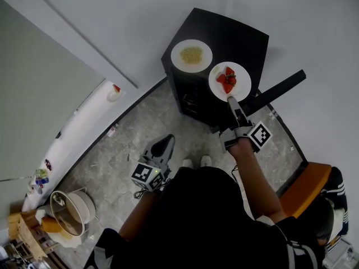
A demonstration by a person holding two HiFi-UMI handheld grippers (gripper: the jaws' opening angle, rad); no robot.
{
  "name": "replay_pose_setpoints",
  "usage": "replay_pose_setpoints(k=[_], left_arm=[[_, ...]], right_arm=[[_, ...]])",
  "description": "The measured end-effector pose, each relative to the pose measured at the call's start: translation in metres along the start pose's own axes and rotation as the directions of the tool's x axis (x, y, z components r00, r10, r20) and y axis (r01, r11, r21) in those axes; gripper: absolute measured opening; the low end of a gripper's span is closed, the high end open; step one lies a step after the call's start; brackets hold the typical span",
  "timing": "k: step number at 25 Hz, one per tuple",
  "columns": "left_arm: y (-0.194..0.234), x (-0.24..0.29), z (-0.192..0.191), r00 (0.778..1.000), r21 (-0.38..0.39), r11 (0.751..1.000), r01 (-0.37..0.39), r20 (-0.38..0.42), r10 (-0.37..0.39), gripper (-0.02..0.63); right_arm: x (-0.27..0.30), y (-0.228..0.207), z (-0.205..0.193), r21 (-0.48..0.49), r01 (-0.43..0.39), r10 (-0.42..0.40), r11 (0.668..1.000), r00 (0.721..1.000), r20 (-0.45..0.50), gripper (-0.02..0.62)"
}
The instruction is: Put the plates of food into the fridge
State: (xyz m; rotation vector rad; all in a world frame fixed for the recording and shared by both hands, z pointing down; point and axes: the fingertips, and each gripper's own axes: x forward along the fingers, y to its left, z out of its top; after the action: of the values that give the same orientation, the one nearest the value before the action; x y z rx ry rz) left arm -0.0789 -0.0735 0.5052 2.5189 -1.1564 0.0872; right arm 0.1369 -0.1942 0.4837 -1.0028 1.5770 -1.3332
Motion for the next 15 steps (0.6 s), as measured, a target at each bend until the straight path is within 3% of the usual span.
replay_pose_setpoints(k=[15], left_arm=[[-0.014,-0.02,-0.009,1.0,0.013,1.0,-0.005,0.026,0.005,0.029]], right_arm=[[-0.05,0.009,-0.047,0.033,-0.022,0.025,0.999,0.993,-0.113,0.048]])
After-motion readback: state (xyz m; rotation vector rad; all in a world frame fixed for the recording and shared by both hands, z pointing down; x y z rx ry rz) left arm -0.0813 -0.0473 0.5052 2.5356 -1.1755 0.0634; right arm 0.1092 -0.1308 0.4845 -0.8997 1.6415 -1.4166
